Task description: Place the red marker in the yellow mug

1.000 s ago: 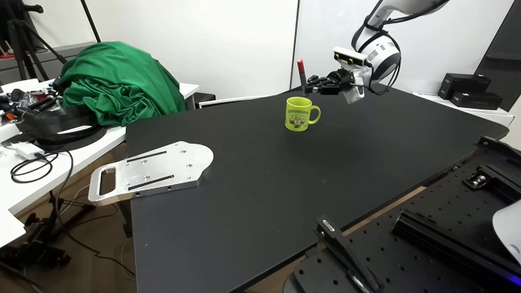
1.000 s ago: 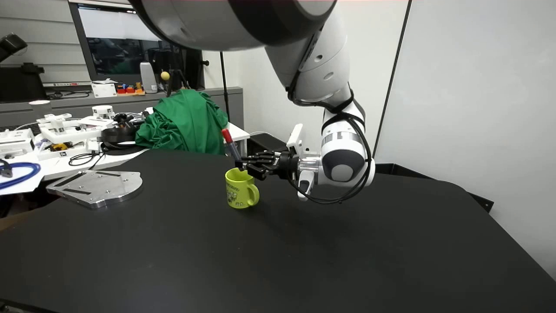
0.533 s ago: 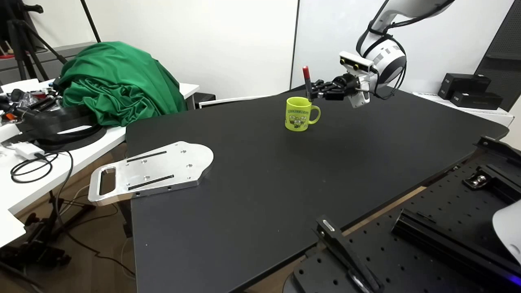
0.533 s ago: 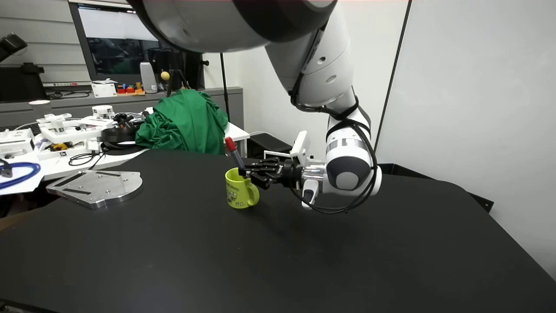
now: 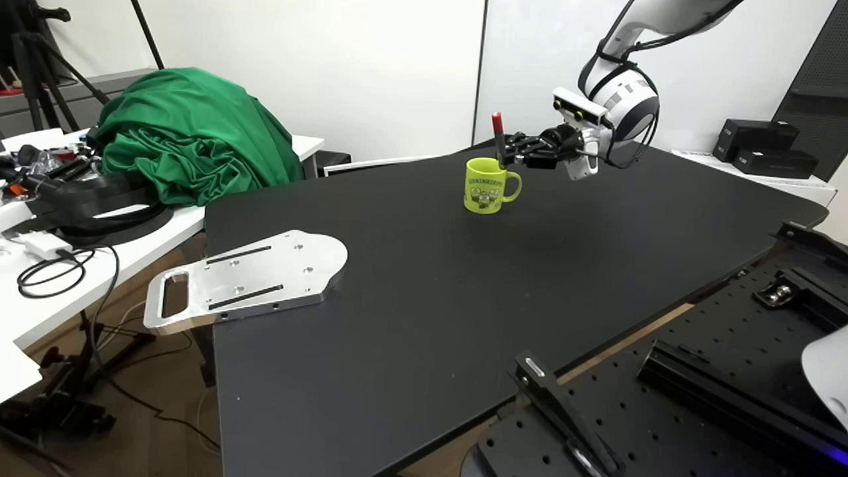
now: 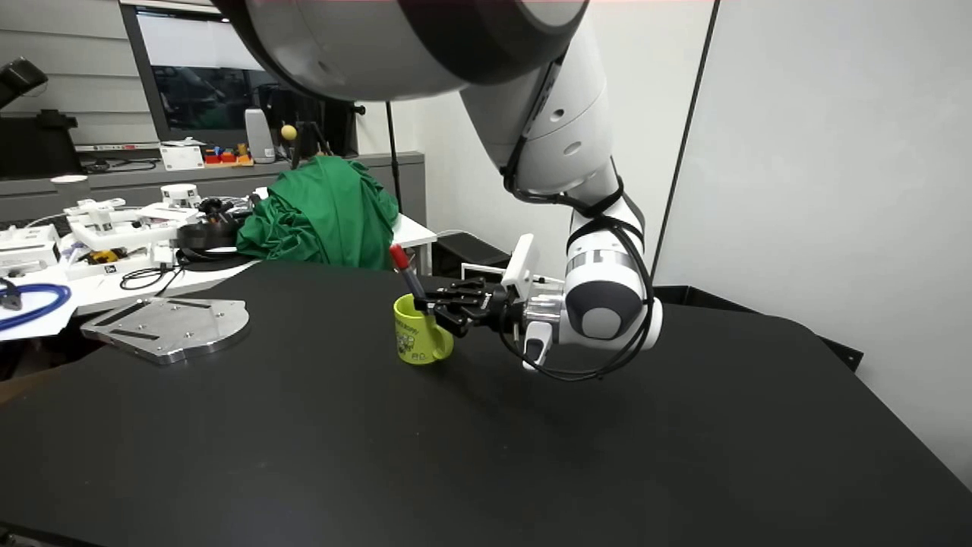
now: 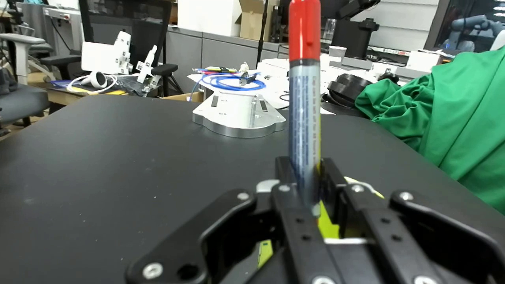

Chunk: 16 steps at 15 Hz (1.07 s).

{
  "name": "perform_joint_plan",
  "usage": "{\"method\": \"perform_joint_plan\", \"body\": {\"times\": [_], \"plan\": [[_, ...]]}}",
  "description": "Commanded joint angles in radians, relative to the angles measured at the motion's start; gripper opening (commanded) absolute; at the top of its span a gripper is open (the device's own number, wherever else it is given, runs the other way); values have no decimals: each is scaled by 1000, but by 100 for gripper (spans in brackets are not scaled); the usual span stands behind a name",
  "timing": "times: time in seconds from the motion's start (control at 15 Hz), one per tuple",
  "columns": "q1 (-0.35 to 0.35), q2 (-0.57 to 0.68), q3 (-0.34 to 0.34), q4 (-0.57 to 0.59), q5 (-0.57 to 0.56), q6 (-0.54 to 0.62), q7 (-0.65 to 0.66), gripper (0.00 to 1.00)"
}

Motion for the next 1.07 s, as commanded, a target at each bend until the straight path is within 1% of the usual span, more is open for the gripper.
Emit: {"method": "perform_joint_plan", "body": {"times": [0.0, 0.33, 0.4, 0.47, 0.53, 0.6, 0.73, 0.87, 1.0], "plan": [[10, 5, -15, -1, 27, -1, -18, 5], [8, 11, -18, 4, 31, -1, -36, 5], [7, 12, -18, 6, 29, -5, -40, 9], [8, 13, -20, 8, 24, -8, -46, 47], [8, 13, -20, 8, 24, -8, -48, 48], [8, 13, -20, 7, 25, -7, -49, 53], [8, 14, -22, 7, 26, -6, -53, 68], [7, 14, -23, 7, 26, -7, -58, 80], [7, 11, -24, 4, 25, -10, -63, 94]]}}
